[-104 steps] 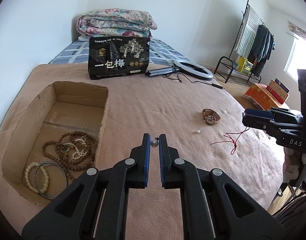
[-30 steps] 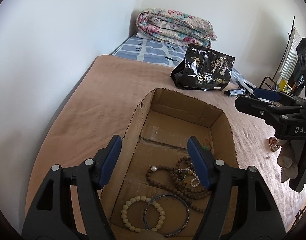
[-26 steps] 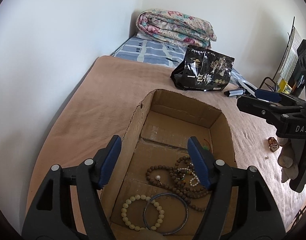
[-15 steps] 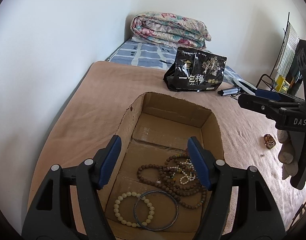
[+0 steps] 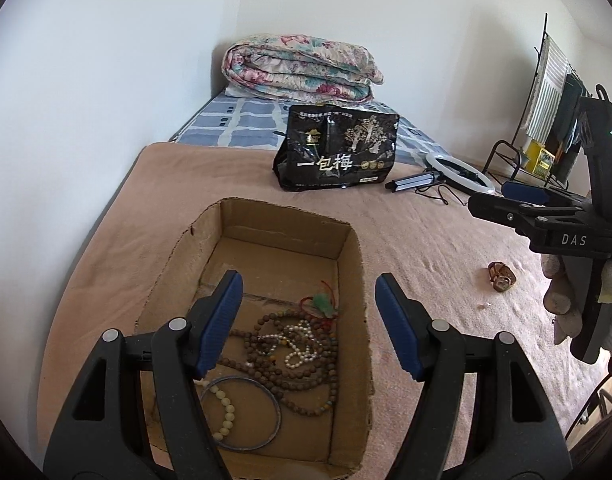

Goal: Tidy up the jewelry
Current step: 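Move the left gripper to the second pearl earring while the right approaches the watch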

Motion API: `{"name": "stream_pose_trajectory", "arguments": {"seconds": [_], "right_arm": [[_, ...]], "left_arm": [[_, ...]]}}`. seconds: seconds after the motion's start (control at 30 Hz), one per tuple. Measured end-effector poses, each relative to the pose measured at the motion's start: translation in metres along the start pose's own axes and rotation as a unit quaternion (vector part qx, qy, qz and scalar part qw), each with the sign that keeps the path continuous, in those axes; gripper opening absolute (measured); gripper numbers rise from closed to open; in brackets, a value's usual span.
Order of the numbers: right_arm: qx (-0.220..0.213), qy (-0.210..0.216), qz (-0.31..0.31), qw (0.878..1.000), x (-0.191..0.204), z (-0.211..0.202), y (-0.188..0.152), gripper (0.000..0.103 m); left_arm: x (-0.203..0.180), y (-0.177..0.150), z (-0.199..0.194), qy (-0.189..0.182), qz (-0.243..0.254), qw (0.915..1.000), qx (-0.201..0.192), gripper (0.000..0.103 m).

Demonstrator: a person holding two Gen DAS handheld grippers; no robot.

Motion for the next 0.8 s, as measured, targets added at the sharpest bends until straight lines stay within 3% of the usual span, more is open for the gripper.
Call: {"name": "stream_pose_trajectory", "arguments": {"seconds": [0.4, 0.8], "right_arm": [[0.002, -0.051, 0.036, 0.998, -0.094, -0.038, -0.034, 0.103], [0.02, -0.097, 0.069, 0.993, -0.172, -0.056, -0.08, 0.103]], "left_arm": [[-0.074, -0.006, 0.011, -0.059, 0.029, 0.9978, 0.013, 0.071], [-0.152, -0.022, 0.039, -0.118, 0.064, 0.99, 0.043, 0.065]]}}
Point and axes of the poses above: each gripper's, at about its wrist camera, not at the fingertips, and z roughly the way its jaws point, x to its left, y to its top, the point moved 2 cm from there along z, roughly the way its jaws point, and after that the axes turned 1 degree about -x, right-handed, at the moved point
